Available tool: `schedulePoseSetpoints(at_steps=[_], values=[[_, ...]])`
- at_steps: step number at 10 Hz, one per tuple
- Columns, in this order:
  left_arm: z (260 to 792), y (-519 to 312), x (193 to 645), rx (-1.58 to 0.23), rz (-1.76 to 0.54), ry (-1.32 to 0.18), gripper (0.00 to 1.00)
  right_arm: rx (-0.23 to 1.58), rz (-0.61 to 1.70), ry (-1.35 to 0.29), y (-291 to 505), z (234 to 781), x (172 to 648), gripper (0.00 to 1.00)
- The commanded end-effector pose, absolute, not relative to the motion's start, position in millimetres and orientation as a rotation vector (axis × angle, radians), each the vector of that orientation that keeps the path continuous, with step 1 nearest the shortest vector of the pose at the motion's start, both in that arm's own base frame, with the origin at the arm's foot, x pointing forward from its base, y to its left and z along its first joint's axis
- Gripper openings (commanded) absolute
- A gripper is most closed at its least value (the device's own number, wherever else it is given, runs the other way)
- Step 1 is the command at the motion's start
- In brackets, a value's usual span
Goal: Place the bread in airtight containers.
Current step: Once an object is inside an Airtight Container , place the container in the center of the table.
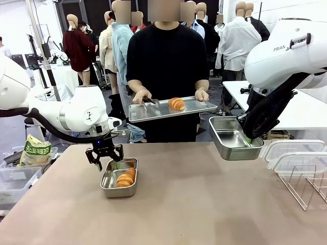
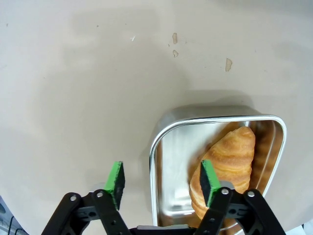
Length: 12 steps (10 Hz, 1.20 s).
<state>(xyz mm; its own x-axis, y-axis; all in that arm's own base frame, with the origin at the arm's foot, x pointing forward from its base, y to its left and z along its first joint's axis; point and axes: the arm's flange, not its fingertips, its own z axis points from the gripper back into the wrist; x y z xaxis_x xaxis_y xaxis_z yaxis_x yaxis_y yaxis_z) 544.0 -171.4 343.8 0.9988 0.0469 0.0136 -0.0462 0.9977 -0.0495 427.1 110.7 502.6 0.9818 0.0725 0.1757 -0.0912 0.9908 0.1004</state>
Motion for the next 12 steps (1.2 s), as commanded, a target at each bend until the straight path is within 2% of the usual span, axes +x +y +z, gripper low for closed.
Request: schedulePoseSetpoints(at_steps=[1, 12], values=[[348.0, -173.5, 544.5, -0.016, 0.073, -0.013, 1.00, 0.110, 0.081, -0.179, 109.6, 504.9, 426.7, 0.00], [344.1, -171.5, 543.4, -0.046, 0.053, -0.012, 1.00, 0.110, 0.081, -0.179, 109.6, 504.9, 426.7, 0.00]])
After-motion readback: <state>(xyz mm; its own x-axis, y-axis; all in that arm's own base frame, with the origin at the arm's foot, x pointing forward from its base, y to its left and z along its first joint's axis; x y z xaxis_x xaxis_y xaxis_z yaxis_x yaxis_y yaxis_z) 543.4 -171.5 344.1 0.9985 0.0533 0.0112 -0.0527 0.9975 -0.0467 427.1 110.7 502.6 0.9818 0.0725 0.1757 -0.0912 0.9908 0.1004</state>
